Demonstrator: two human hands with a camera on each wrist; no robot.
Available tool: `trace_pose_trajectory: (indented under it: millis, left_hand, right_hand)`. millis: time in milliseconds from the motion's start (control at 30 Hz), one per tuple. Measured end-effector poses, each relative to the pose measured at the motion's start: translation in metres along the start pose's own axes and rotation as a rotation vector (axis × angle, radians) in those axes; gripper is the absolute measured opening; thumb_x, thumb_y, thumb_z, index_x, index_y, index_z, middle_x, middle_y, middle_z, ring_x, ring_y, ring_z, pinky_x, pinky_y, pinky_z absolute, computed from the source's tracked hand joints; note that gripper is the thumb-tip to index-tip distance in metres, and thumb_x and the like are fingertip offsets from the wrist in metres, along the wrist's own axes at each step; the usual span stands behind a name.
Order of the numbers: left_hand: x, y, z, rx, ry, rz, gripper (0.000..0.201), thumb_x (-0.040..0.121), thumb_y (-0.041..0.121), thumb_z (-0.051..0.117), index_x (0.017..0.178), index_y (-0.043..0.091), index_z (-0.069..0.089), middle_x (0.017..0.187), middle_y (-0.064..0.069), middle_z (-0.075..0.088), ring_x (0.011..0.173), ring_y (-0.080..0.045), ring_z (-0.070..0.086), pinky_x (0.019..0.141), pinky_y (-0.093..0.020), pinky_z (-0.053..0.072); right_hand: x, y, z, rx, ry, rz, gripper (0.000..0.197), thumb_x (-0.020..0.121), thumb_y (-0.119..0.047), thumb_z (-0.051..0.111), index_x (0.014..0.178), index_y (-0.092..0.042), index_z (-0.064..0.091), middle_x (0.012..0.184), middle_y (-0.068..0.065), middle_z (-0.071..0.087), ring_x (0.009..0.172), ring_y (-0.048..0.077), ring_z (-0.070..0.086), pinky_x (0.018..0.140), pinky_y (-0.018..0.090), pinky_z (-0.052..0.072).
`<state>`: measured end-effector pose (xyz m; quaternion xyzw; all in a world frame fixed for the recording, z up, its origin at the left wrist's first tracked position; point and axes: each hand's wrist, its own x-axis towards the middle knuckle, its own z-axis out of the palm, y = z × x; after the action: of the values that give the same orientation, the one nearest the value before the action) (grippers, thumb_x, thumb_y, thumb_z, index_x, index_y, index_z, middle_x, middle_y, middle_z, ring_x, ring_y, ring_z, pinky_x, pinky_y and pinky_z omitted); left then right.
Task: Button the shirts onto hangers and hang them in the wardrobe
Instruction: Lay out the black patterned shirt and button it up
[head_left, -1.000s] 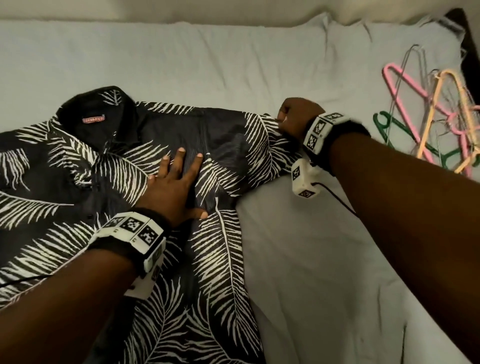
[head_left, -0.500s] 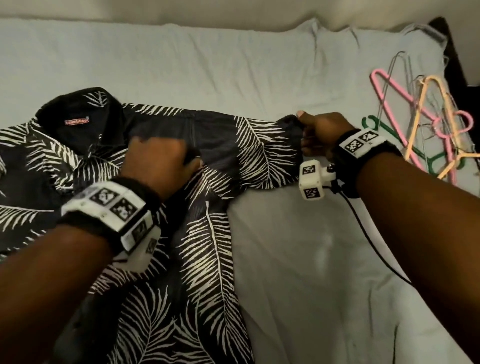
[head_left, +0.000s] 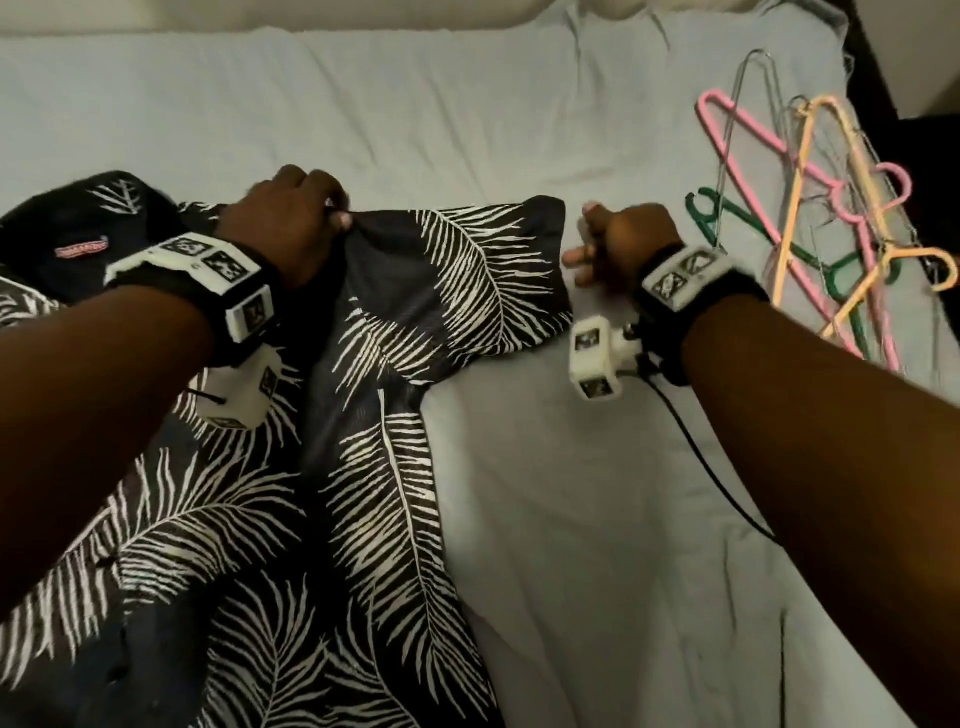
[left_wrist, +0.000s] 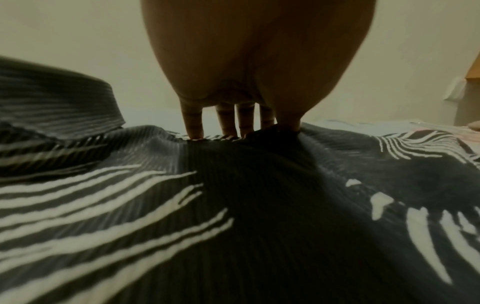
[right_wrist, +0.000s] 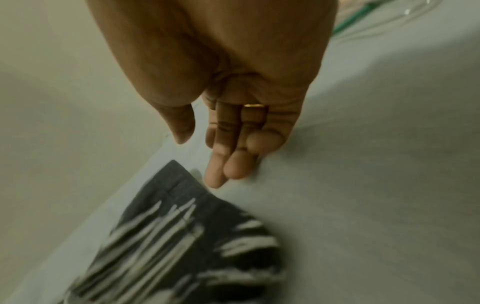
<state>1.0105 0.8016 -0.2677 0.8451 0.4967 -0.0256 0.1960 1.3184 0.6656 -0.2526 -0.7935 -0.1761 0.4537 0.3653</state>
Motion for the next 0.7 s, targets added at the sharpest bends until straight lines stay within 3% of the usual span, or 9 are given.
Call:
trace_pose_trajectory:
  millis: [100, 167, 267, 400, 533, 600, 700]
  left_hand:
    - [0.004, 0.002, 0.004, 0.004, -0.021, -0.014, 0.032, 0.103, 0.038, 0.047, 0.129, 0.021, 0.055, 0.131, -0.022, 0.05, 0.119, -0.05, 0.052, 0.101, -0.056, 0.044]
    - [0.007, 0.003, 0.004, -0.003, -0.03, -0.036, 0.031, 0.104, 0.037, 0.047, 0.129, 0.021, 0.055, 0.133, -0.021, 0.051, 0.12, -0.05, 0.052, 0.101, -0.054, 0.043]
    - [0.011, -0.001, 0.002, 0.0, -0.05, -0.019, 0.031, 0.105, 0.033, 0.047, 0.131, 0.019, 0.055, 0.134, -0.02, 0.051, 0.121, -0.048, 0.052, 0.101, -0.051, 0.041]
    - [0.012, -0.005, -0.003, -0.004, -0.125, 0.013, 0.034, 0.104, 0.03, 0.049, 0.135, 0.016, 0.053, 0.136, -0.021, 0.05, 0.125, -0.044, 0.051, 0.106, -0.049, 0.039]
    - [0.012, 0.007, -0.008, 0.015, -0.163, -0.031, 0.041, 0.101, 0.039, 0.053, 0.137, 0.018, 0.05, 0.14, -0.021, 0.046, 0.128, -0.047, 0.048, 0.108, -0.051, 0.038]
    - [0.0, 0.014, -0.005, 0.019, -0.103, -0.053, 0.061, 0.098, 0.05, 0.053, 0.148, 0.019, 0.038, 0.154, -0.02, 0.032, 0.141, -0.047, 0.035, 0.115, -0.061, 0.029]
    - [-0.063, 0.04, 0.023, 0.045, 0.11, -0.019, 0.089, 0.094, 0.064, 0.045, 0.161, 0.018, 0.009, 0.17, -0.007, 0.0, 0.155, -0.037, 0.004, 0.115, -0.071, 0.011]
  right_hand:
    - [-0.03, 0.016, -0.003, -0.34, 0.014, -0.09, 0.048, 0.099, -0.045, 0.054, 0.07, -0.008, 0.06, 0.069, 0.011, 0.071, 0.046, 0.029, 0.061, 0.036, 0.021, 0.037]
    - [-0.045, 0.029, -0.002, -0.334, -0.053, -0.088, 0.042, 0.093, -0.044, 0.066, 0.077, -0.006, 0.066, 0.072, 0.02, 0.068, 0.051, 0.033, 0.063, 0.041, 0.025, 0.042]
    - [-0.056, 0.044, -0.006, -0.244, -0.074, -0.048, 0.018, 0.084, -0.023, 0.079, 0.089, -0.011, 0.067, 0.073, 0.018, 0.065, 0.049, 0.025, 0.054, 0.044, 0.026, 0.041]
    - [-0.065, 0.062, -0.026, -0.065, -0.012, -0.018, 0.015, 0.084, -0.012, 0.078, 0.096, -0.013, 0.068, 0.076, 0.013, 0.062, 0.041, 0.016, 0.044, 0.045, 0.022, 0.037]
    - [-0.069, 0.075, -0.029, -0.089, -0.049, -0.043, 0.024, 0.08, -0.011, 0.081, 0.098, -0.011, 0.065, 0.075, 0.017, 0.067, 0.048, 0.025, 0.056, 0.053, 0.037, 0.049]
    - [-0.072, 0.078, -0.027, -0.035, -0.083, -0.073, 0.028, 0.081, -0.003, 0.079, 0.101, -0.009, 0.061, 0.07, 0.012, 0.066, 0.048, 0.027, 0.06, 0.05, 0.035, 0.052]
    - [-0.078, 0.079, -0.025, -0.041, -0.111, -0.117, 0.029, 0.083, 0.008, 0.073, 0.097, -0.011, 0.056, 0.059, 0.004, 0.063, 0.042, 0.02, 0.061, 0.04, 0.03, 0.05]
